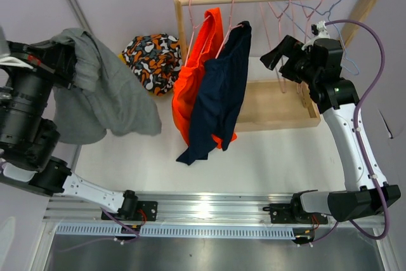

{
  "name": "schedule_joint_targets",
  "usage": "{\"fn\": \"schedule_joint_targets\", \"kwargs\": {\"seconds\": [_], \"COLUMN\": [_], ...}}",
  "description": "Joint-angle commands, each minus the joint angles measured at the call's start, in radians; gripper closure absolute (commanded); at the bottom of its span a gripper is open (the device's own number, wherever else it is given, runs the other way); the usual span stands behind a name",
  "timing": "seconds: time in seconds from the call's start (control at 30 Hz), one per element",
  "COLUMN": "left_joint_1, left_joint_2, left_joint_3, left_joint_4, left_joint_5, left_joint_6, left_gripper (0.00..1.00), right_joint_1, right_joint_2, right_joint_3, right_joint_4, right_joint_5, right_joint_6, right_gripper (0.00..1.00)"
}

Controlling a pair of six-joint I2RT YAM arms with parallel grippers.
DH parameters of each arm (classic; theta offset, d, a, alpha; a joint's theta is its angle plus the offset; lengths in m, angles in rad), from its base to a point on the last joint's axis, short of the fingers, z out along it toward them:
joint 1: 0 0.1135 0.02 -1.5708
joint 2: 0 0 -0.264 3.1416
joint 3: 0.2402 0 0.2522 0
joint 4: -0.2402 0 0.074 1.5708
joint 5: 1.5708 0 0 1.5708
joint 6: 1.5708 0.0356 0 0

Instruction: Remove the shorts from the hanger

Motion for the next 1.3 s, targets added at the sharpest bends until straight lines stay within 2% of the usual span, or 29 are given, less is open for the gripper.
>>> {"fn": "schedule_joint_targets", "kwargs": {"seconds": [0.0,0.03,0.07,0.1,0.13,0.17,0.23,0.27,0.3,0.33,0.37,0.4,0.47,0.5,0.57,0.6,0.73,0.77,0.8,0.87,0.93,0.97,1.1,1.13,1.2,1.27], "left_joint_1": [0.013,0.039,0.06,0.089,0.12,0.166,0.307,0.368,0.501,0.566,0.632,0.753,0.865,0.972,1.072,1.164,1.372,1.405,1.462,1.504,1.538,1.547,1.577,1.582,1.605,1.619], "left_joint_2": [0.046,0.044,0.044,0.047,0.053,0.064,0.085,0.092,0.099,0.115,0.122,0.124,0.15,0.167,0.24,0.268,0.449,0.489,0.563,0.636,0.713,0.724,0.747,0.797,0.874,0.966], "left_joint_3": [-0.051,-0.056,-0.081,-0.086,-0.091,-0.098,-0.092,-0.064,-0.024,0.015,0.026,0.047,0.064,0.117,0.157,0.194,0.395,0.499,0.532,0.649,0.688,0.667,0.517,0.52,0.588,0.592], "left_joint_4": [0.135,0.038,-0.057,-0.292,-0.381,-0.4,-0.533,-0.618,-0.757,-0.812,-0.849,-0.863,-0.869,-0.877,-0.906,-0.912,-0.987,-0.99,-0.984,-0.942,-0.879,-0.837,-0.505,-0.457,-0.455,-0.463], "left_joint_5": [0.009,0.008,0.024,0.043,0.061,0.069,0.11,0.144,0.228,0.271,0.314,0.375,0.418,0.47,0.517,0.54,0.678,0.731,0.759,0.849,0.891,0.938,1.039,1.043,1.066,1.074], "left_joint_6": [0.201,0.149,0.033,-0.044,-0.103,-0.158,-0.24,-0.377,-0.446,-0.566,-0.608,-0.645,-0.718,-0.743,-0.795,-0.812,-1.013,-1.031,-1.053,-1.097,-1.117,-1.122,-1.165,-1.189,-1.223,-1.304], "left_gripper": [1.0,1.0,1.0,1.0,1.0,1.0,1.0,1.0,1.0,1.0,1.0,1.0,1.0,1.0,1.0,1.0,1.0,1.0,1.0,1.0,1.0,1.0,1.0,1.0,1.0,1.0], "right_joint_1": [0.001,-0.001,0.001,0.002,-0.001,-0.001,0.001,-0.001,-0.001,-0.002,-0.002,-0.004,-0.002,-0.002,-0.004,-0.002,-0.004,-0.005,-0.004,-0.005,-0.005,-0.004,-0.002,-0.002,-0.001,-0.001], "right_joint_2": [-0.005,-0.007,-0.008,-0.01,-0.01,-0.01,-0.011,-0.014,-0.017,-0.025,-0.033,-0.04,-0.08,-0.092,-0.138,-0.157,-0.266,-0.292,-0.344,-0.393,-0.451,-0.465,-0.508,-0.513,-0.518,-0.519], "right_joint_3": [0.004,0.002,0.002,0.004,0.005,0.014,0.027,0.042,0.051,0.059,0.066,0.074,0.071,0.062,0.048,0.04,-0.074,-0.103,-0.133,-0.222,-0.301,-0.324,-0.415,-0.429,-0.446,-0.446], "right_joint_4": [0.014,0.014,0.011,0.008,0.005,-0.007,-0.024,-0.044,-0.055,-0.076,-0.085,-0.094,-0.113,-0.117,-0.133,-0.134,-0.083,-0.066,-0.044,0.02,0.08,0.092,0.151,0.165,0.151,0.139], "right_joint_5": [-0.033,-0.036,-0.038,-0.042,-0.047,-0.047,-0.047,-0.048,-0.048,-0.048,-0.048,-0.045,-0.045,-0.045,-0.047,-0.05,-0.09,-0.111,-0.125,-0.149,-0.189,-0.199,-0.24,-0.249,-0.255,-0.236], "right_joint_6": [0.0,-0.003,-0.005,-0.013,-0.017,-0.022,-0.042,-0.048,-0.056,-0.069,-0.076,-0.082,-0.088,-0.091,-0.094,-0.094,-0.094,-0.091,-0.083,-0.073,-0.056,-0.051,-0.033,-0.031,-0.043,-0.065], "right_gripper": [0.01,0.01,0.0,0.01,0.01,0.01,0.01,0.01,0.01,0.01,0.01,0.01,0.0,0.01,0.01,0.01,0.01,0.01,0.01,0.01,0.01,0.01,0.01,0.01,0.01,0.01]}}
